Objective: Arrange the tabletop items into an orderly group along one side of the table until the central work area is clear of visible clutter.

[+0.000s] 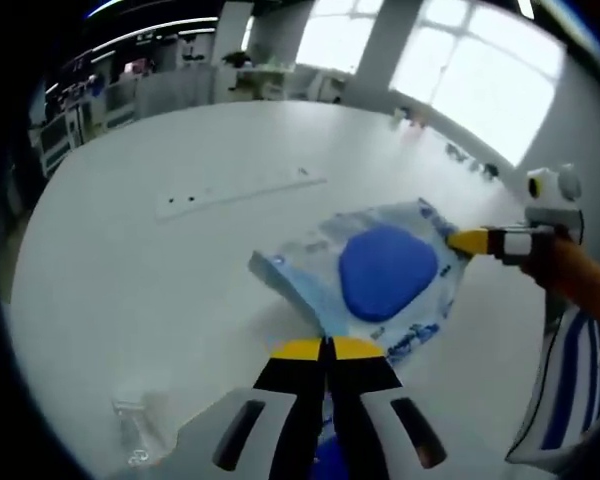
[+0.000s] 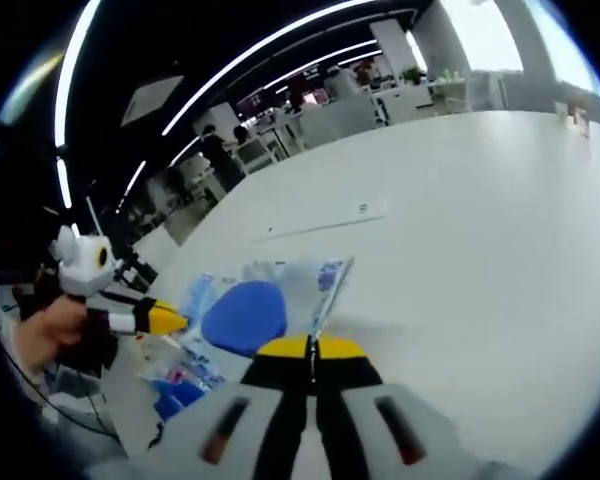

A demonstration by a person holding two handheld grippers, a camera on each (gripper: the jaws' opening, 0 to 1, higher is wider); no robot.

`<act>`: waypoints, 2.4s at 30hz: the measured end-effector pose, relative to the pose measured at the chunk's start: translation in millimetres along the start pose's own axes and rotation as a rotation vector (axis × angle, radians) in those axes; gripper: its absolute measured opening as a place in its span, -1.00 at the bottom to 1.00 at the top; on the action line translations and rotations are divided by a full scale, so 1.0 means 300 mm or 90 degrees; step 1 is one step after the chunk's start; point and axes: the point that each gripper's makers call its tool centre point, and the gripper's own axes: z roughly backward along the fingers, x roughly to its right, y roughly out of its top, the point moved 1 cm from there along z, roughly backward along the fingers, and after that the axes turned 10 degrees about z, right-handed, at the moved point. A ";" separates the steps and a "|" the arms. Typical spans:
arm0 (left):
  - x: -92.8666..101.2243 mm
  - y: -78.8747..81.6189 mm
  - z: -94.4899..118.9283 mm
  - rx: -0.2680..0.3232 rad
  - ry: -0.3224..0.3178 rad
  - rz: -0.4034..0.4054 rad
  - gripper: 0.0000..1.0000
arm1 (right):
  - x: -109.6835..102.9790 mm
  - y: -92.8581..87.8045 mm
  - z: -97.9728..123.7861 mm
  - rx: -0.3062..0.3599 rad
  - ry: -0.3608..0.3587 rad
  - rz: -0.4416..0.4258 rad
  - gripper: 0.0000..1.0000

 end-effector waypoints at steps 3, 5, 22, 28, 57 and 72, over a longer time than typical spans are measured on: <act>-0.014 -0.014 -0.026 -0.010 0.002 0.006 -1.00 | 0.011 -0.021 -0.019 -0.010 -0.004 0.002 -1.00; -0.019 -0.015 -0.038 -0.010 0.006 0.000 -1.00 | 0.013 -0.030 -0.027 -0.015 -0.006 0.005 -1.00; -0.033 -0.022 -0.122 -0.021 0.014 -0.008 -1.00 | 0.075 -0.056 -0.074 -0.025 -0.030 0.003 -1.00; -0.038 -0.029 -0.134 -0.027 0.018 -0.007 -1.00 | 0.089 -0.071 -0.086 -0.032 -0.033 0.003 -1.00; -0.055 -0.045 -0.156 -0.037 0.029 -0.018 -1.00 | 0.112 -0.103 -0.110 -0.023 -0.037 -0.024 -0.97; -0.062 -0.044 -0.156 -0.030 0.034 -0.024 -0.78 | 0.130 -0.115 -0.109 -0.027 -0.051 -0.017 -0.84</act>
